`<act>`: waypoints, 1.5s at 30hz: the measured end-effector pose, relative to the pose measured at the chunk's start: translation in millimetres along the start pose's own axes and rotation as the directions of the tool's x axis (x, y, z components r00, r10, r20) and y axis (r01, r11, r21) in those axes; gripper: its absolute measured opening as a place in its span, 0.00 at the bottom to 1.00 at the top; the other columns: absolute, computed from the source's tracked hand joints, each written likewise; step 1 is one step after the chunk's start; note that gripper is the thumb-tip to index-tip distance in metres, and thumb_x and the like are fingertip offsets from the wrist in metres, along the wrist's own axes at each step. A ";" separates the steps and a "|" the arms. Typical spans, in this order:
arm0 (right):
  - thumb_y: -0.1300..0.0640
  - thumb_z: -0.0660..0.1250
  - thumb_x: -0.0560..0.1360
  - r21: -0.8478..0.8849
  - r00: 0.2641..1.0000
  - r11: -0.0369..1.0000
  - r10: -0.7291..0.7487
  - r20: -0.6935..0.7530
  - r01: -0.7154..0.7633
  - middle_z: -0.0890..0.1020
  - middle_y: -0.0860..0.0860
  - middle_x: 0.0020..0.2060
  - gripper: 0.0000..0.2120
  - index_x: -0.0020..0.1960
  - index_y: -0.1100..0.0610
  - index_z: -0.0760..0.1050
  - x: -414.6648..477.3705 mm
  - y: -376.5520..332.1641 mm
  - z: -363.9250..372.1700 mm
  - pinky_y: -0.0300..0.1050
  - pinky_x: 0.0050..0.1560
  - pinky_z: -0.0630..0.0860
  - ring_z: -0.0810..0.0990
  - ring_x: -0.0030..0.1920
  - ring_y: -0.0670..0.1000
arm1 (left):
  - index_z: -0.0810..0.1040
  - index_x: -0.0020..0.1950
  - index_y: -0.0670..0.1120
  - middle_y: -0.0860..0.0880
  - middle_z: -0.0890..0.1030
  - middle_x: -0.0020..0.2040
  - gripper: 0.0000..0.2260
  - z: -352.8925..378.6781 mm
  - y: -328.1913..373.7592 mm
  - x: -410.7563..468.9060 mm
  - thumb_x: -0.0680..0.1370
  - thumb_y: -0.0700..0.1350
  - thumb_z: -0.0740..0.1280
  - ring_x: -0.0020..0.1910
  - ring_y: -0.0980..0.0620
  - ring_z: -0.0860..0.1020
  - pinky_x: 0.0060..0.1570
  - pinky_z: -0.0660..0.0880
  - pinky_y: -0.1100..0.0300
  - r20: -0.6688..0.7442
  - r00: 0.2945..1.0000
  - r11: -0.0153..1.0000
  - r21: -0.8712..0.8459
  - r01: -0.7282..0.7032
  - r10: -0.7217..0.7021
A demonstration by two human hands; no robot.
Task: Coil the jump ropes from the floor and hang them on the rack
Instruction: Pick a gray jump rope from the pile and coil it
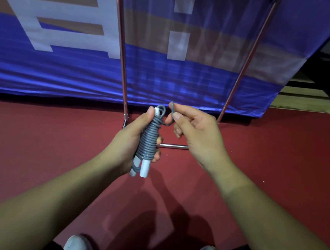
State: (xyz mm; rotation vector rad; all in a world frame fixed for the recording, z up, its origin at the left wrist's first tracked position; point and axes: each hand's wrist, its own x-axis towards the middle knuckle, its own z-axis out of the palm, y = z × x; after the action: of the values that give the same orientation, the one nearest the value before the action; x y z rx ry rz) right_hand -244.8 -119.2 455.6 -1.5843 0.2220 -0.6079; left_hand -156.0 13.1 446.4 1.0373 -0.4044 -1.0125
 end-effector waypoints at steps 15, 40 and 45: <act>0.62 0.69 0.77 0.002 0.988 0.990 0.143 -0.053 -0.143 0.82 0.54 0.32 0.05 0.43 0.61 0.80 2.5 2.1 0.2 0.49 0.33 0.65 0.67 0.29 0.52 | 0.79 0.55 0.50 0.43 0.78 0.36 0.16 -7.8 3.1 -3.3 0.77 0.60 0.64 0.29 0.42 0.76 0.28 0.73 0.58 -0.064 0.976 0.855 0.496 -0.151 0.210; 0.60 0.70 0.76 -0.021 0.949 0.949 0.316 0.009 -0.316 0.74 0.53 0.32 0.06 0.42 0.62 0.78 10.3 5.7 1.3 0.44 0.32 0.63 0.66 0.32 0.51 | 0.75 0.56 0.61 0.54 0.81 0.34 0.13 -29.1 18.9 3.4 0.75 0.64 0.67 0.29 0.55 0.78 0.35 0.78 0.55 0.058 0.959 0.315 0.938 -0.147 0.276; 0.65 0.63 0.78 0.538 0.922 0.773 0.387 0.020 -0.336 0.74 0.52 0.36 0.04 0.45 0.61 0.74 22.2 -3.9 7.3 0.36 0.27 0.61 0.66 0.29 0.44 | 0.77 0.50 0.47 0.41 0.76 0.34 0.11 -16.3 16.1 11.1 0.75 0.52 0.72 0.26 0.49 0.76 0.25 0.74 0.58 -0.042 0.966 0.825 0.530 -0.194 0.254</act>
State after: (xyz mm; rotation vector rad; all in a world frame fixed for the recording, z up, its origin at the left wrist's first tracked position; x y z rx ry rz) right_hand -223.4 -123.2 464.9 -0.9349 0.3834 -0.3899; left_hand -130.9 14.4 450.4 1.4900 -0.7197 -0.6333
